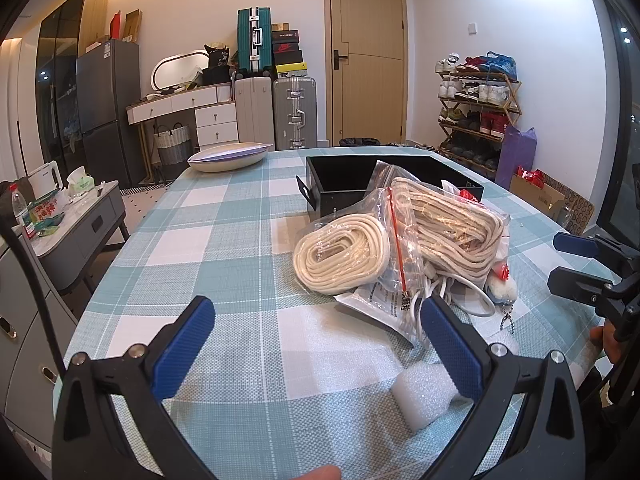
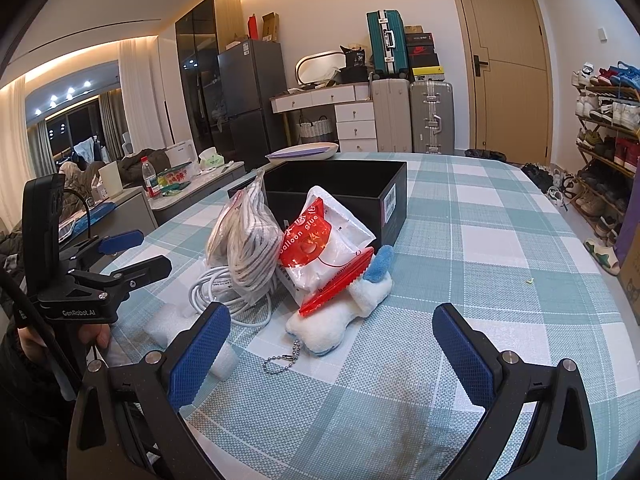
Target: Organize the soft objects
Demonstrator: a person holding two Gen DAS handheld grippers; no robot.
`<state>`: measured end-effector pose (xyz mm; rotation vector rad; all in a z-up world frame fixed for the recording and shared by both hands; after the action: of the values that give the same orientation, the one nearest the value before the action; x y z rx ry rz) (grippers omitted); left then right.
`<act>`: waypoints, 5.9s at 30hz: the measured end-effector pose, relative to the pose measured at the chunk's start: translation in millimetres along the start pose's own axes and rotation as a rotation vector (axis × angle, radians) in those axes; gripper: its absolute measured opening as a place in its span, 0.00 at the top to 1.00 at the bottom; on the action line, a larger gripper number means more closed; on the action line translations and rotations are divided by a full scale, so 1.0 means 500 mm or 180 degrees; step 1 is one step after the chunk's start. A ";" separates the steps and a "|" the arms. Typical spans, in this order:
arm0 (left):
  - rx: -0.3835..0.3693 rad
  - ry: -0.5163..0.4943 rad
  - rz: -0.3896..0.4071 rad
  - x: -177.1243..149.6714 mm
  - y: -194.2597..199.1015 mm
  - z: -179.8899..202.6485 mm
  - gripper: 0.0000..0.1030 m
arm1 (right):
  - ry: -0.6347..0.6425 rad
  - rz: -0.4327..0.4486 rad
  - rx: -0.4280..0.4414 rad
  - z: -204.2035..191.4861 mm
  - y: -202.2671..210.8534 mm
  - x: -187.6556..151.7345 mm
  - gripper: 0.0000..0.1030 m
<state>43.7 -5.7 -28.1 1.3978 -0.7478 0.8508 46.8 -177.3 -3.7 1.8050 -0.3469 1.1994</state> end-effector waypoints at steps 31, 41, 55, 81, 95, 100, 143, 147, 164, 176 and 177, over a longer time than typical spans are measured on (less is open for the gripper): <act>-0.0188 -0.0074 -0.0116 0.005 0.017 0.029 0.00 | 0.0116 0.0057 -0.0158 -0.003 0.014 0.018 0.00; -0.0503 -0.0209 -0.0243 -0.023 0.022 0.082 0.00 | 0.0090 0.0030 -0.0157 -0.002 0.014 0.024 0.00; -0.0626 -0.0455 -0.0481 -0.058 0.002 0.119 0.01 | 0.0021 0.0003 -0.0101 -0.001 0.009 0.019 0.00; -0.0944 -0.0345 -0.0353 -0.027 0.045 0.112 0.35 | 0.0200 -0.0370 -0.0434 0.003 -0.059 0.042 0.06; -0.0825 -0.0136 -0.0149 0.018 0.057 0.059 0.35 | 0.0933 -0.0536 -0.0823 -0.034 -0.125 0.070 0.16; -0.0778 -0.0068 -0.0151 0.021 0.047 0.047 0.35 | 0.1009 -0.0546 -0.0740 -0.043 -0.136 0.073 0.36; -0.0403 0.0218 0.0292 0.221 -0.025 -0.036 0.35 | -0.0105 0.0652 -0.0005 0.020 0.084 0.267 0.58; -0.0400 0.0236 0.0264 0.233 -0.050 -0.035 0.35 | -0.0133 0.0587 0.0026 0.018 0.058 0.272 0.58; -0.0427 0.0154 0.0018 0.261 -0.175 0.006 0.35 | -0.0174 0.0125 0.0152 0.038 -0.098 0.284 0.58; -0.0474 0.0049 -0.0160 0.251 -0.234 0.027 0.35 | -0.0139 -0.0087 0.0139 0.060 -0.174 0.276 0.58; -0.0481 0.0047 -0.0170 0.254 -0.239 0.028 0.35 | -0.0132 -0.0097 0.0137 0.061 -0.178 0.275 0.58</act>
<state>212.0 -9.7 19.3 1.2704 -0.7451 0.7469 189.5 -120.5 61.4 1.8679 -0.3184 1.1578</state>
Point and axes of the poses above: each gripper's, at about its wrist camera, not at the fingertips, and y roughly against the way its jaws point, z to its right, x to its top, the point moved 5 cm from there along -y, roughly the way its jaws point, and after that the axes turned 2 degrees about y, right-handed, at the moved point
